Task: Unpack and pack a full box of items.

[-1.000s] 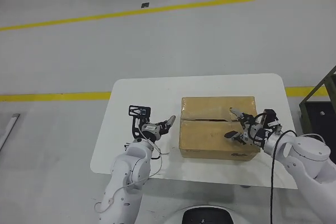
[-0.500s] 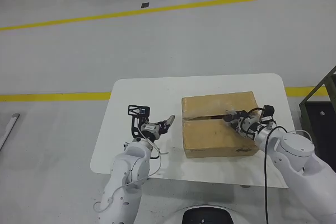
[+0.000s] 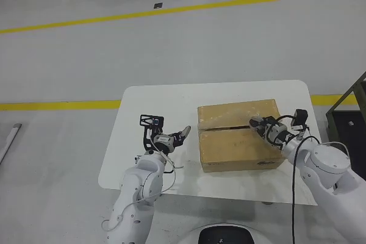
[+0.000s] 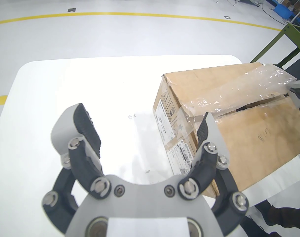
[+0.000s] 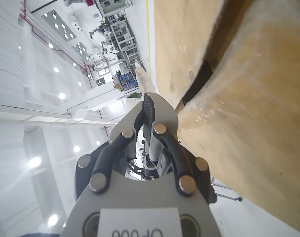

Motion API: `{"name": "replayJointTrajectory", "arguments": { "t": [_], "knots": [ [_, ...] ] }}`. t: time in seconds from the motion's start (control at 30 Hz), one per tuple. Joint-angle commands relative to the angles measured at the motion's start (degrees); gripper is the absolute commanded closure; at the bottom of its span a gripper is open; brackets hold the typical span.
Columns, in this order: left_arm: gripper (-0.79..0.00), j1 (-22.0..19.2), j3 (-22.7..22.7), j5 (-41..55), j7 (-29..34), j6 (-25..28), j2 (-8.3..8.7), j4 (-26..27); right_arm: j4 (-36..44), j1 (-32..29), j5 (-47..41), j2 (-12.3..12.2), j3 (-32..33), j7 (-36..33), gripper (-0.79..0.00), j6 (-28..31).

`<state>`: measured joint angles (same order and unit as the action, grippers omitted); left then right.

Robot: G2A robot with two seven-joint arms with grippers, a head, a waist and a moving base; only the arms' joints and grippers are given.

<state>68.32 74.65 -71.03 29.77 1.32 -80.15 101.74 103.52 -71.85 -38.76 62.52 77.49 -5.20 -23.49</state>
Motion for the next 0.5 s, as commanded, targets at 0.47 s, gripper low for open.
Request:
{"name": "replayJointTrajectory", "arguments": {
  "t": [0.47],
  "knots": [
    [-0.785,-0.3,0.0,0.5,0.2,0.9,0.34,0.2,4.3,-4.5,8.3,-2.0,11.7,-9.4,0.000,-3.6]
  ]
}}
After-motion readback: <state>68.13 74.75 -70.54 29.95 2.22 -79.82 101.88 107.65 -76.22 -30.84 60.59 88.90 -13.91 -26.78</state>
